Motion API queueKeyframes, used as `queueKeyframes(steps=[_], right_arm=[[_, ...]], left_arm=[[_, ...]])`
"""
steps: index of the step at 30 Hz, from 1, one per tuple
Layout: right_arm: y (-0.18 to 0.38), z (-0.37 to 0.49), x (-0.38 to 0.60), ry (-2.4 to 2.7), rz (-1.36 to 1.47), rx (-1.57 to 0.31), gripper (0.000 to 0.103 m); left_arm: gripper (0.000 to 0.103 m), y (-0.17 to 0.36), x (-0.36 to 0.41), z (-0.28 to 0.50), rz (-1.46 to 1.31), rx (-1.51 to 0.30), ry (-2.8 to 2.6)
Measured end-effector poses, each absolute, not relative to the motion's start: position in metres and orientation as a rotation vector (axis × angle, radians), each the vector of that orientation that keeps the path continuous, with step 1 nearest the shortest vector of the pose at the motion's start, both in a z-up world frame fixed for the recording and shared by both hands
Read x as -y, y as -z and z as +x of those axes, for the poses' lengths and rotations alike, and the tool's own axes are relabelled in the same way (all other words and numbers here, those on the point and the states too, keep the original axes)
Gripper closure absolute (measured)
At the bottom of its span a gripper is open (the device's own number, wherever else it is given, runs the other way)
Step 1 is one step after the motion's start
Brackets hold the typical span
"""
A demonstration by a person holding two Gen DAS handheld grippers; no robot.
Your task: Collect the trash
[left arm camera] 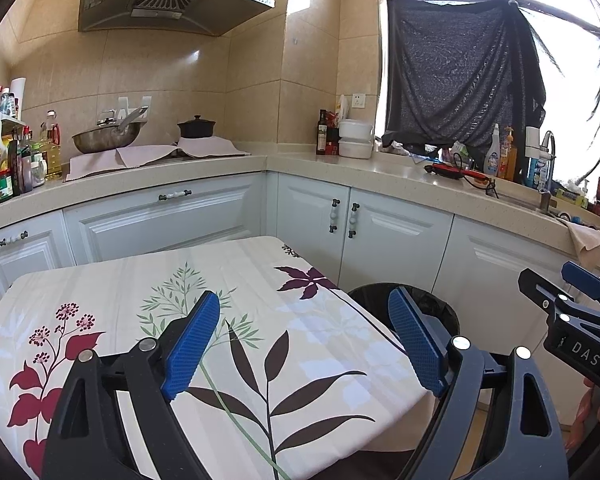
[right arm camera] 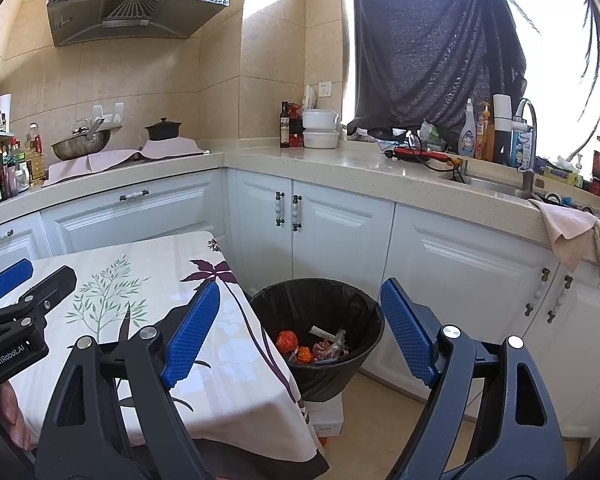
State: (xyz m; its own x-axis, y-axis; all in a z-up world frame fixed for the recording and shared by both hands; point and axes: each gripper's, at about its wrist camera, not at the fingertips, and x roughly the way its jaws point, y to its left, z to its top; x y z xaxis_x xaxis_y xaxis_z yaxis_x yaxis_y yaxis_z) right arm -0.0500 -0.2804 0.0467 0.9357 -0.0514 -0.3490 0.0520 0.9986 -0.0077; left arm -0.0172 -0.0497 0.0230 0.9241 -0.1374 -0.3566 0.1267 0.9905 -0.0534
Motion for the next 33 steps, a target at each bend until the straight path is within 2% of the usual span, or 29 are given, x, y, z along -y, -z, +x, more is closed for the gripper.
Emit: queueKeyframes(steps=[33], right_arm=[[-0.0478,-0.0491,0.279,0.052,-0.001,-0.356,0.022]], left_arm=[[0.019,-0.0249,0.0463,-0.0169,-0.039,-0.366,0.145]])
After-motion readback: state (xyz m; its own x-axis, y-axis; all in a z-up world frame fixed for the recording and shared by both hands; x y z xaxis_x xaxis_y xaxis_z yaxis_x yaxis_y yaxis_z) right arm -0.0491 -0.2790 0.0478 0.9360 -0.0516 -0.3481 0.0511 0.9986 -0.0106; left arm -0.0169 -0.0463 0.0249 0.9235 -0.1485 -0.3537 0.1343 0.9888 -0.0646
